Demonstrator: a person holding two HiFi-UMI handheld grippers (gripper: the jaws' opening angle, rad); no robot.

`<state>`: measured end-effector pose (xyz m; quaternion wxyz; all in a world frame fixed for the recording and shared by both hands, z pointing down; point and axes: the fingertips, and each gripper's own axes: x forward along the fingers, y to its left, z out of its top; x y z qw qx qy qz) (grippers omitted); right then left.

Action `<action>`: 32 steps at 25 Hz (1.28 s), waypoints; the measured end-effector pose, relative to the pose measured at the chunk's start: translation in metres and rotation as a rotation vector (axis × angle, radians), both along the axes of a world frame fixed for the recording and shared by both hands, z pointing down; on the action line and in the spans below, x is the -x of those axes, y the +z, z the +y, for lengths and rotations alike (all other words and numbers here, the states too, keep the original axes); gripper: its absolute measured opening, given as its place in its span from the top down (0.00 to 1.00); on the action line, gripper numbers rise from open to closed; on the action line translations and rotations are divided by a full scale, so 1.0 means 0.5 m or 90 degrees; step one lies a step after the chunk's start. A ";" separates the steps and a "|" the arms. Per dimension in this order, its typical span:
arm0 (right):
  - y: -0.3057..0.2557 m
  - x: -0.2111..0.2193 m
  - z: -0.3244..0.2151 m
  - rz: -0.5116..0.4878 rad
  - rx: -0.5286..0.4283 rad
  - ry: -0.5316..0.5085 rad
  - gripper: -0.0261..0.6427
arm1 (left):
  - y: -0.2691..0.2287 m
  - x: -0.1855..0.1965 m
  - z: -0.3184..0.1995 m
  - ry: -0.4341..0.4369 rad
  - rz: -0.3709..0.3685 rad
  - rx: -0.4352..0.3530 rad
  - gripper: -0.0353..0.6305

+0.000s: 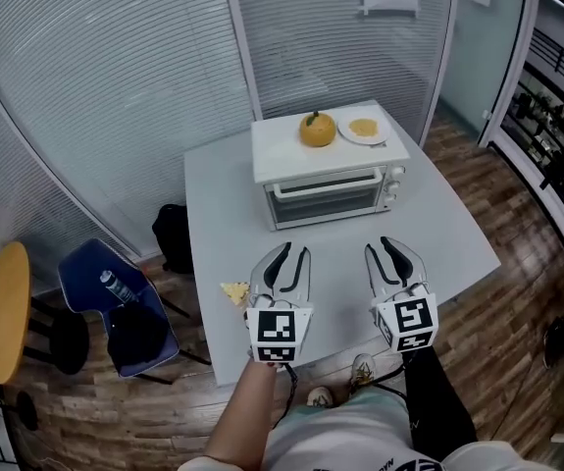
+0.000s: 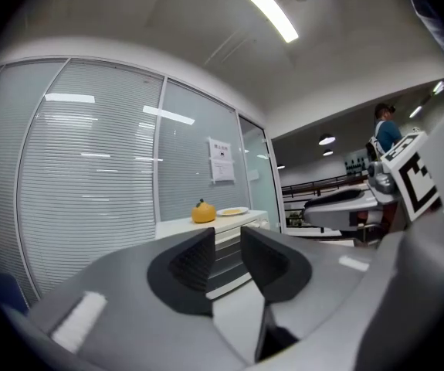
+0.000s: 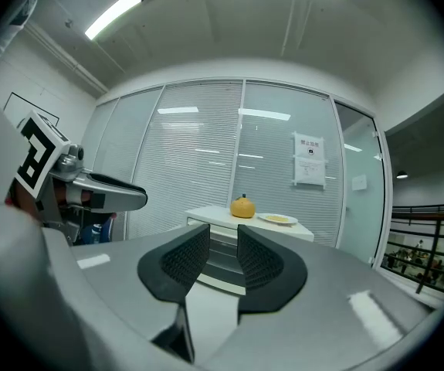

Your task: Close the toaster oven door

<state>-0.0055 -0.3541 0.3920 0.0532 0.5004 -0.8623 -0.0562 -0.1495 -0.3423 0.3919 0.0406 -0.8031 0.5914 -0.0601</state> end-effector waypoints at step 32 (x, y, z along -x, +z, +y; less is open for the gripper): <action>-0.026 0.037 0.102 0.026 -0.017 -0.021 0.96 | -0.020 0.024 0.098 0.007 0.014 -0.034 0.86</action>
